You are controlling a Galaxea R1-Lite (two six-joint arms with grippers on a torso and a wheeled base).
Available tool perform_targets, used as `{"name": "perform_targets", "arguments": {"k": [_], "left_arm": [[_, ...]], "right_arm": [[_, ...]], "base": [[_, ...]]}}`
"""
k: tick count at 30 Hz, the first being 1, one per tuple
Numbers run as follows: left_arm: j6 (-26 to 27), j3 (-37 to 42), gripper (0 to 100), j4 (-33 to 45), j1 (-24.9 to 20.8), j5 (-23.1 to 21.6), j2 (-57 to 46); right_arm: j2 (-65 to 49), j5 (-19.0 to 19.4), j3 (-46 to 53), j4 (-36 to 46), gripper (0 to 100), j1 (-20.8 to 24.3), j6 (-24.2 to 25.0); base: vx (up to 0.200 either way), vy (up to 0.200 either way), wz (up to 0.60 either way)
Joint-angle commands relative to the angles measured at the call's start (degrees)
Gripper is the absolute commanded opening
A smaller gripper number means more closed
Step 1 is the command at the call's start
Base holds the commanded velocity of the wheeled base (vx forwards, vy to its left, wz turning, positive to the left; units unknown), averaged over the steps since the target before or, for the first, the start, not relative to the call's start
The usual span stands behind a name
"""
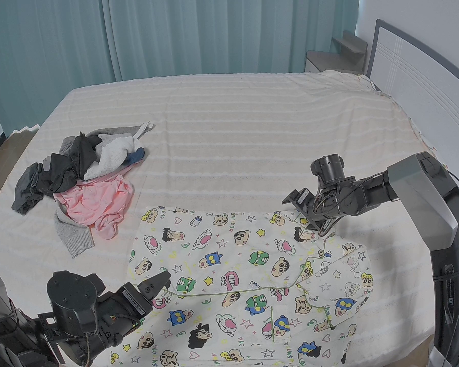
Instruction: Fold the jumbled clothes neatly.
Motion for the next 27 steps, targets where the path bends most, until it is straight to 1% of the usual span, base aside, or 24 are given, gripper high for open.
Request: {"name": "perform_targets", "arguments": {"k": [1,7,10,12,14,18,22,23,27], "left_arm": [[0.0,0.9,100,0.0,0.0,0.0,0.1],[0.0,0.9,100,0.0,0.0,0.0,0.1],[0.0,0.9,100,0.0,0.0,0.0,0.1],[0.0,0.9,100,0.0,0.0,0.0,0.2],[0.0,0.9,100,0.0,0.0,0.0,0.3],[0.0,0.9,100,0.0,0.0,0.0,0.5],[0.0,0.9,100,0.0,0.0,0.0,0.6],[0.0,0.9,100,0.0,0.1,0.1,0.9],[-0.1,0.9,100,0.0,0.1,0.8,1.1]], "right_arm": [[1.4,-0.4,-1.3,0.2,100,-0.3,0.0],[2.4,-0.8,-2.6,0.2,100,-0.4,0.1],[4.1,-2.4,-4.9,0.1,100,-0.4,0.1],[5.3,-2.8,-7.3,0.1,100,-0.1,0.2],[5.4,-2.7,-8.2,0.1,100,0.0,0.3],[5.1,-2.6,-13.1,-0.4,100,-0.3,0.6],[5.0,-2.2,-17.5,-0.4,100,-0.5,2.0],[5.2,-2.1,-20.7,-0.3,100,-0.7,2.7],[7.2,-2.1,-20.9,-0.6,100,-0.9,2.7]], "base": [[0.0,0.0,0.0],[0.0,0.0,0.0],[0.0,0.0,0.0],[0.0,0.0,0.0],[0.0,0.0,0.0],[0.0,0.0,0.0],[0.0,0.0,0.0],[0.0,0.0,0.0],[0.0,0.0,0.0]]}}
